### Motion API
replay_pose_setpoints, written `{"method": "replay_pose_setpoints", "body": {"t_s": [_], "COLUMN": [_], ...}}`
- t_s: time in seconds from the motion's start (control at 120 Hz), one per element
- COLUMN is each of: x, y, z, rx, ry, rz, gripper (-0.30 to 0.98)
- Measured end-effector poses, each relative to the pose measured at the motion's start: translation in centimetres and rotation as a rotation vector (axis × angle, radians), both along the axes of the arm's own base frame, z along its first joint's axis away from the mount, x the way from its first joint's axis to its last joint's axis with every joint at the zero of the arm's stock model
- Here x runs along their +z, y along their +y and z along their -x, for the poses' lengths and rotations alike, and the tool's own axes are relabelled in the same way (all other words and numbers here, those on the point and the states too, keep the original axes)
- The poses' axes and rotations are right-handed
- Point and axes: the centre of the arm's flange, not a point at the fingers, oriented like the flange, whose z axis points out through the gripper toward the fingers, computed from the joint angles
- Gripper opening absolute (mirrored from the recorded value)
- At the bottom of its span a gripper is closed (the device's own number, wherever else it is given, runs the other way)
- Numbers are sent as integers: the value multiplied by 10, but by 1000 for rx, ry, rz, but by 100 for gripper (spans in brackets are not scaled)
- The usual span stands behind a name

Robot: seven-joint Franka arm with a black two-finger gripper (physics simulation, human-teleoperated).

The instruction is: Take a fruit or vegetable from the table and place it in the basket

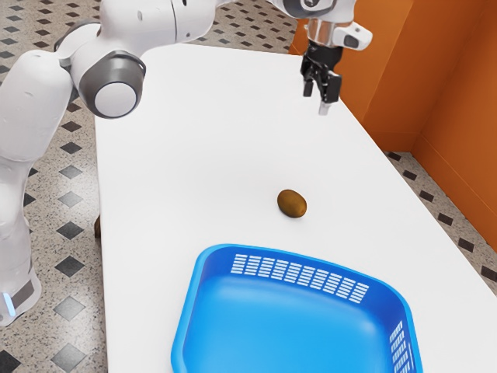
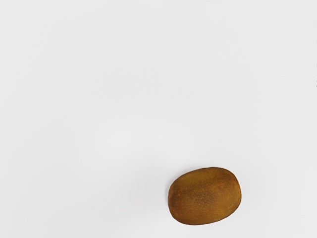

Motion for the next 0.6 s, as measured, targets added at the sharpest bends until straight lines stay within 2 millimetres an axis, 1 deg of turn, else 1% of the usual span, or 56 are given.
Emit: {"method": "replay_pose_setpoints", "body": {"t_s": [0.225,0.308,0.333,0.375,0.425,0.475,0.517,0.6], "x": [2,2,4,2,-16,-45,-67,-101], "y": [1,11,8,-5,-22,-36,-41,-44], "z": [-2,-1,-1,-3,-13,-24,-26,-24], "rx": [-10,-2,-12,-48,-95,-137,-166,-210], "ry": [-23,-26,-29,-24,2,44,91,183], "rz": [-5,12,15,19,24,29,36,55], "gripper": [69,69,69,69,69,68,68,69]}}
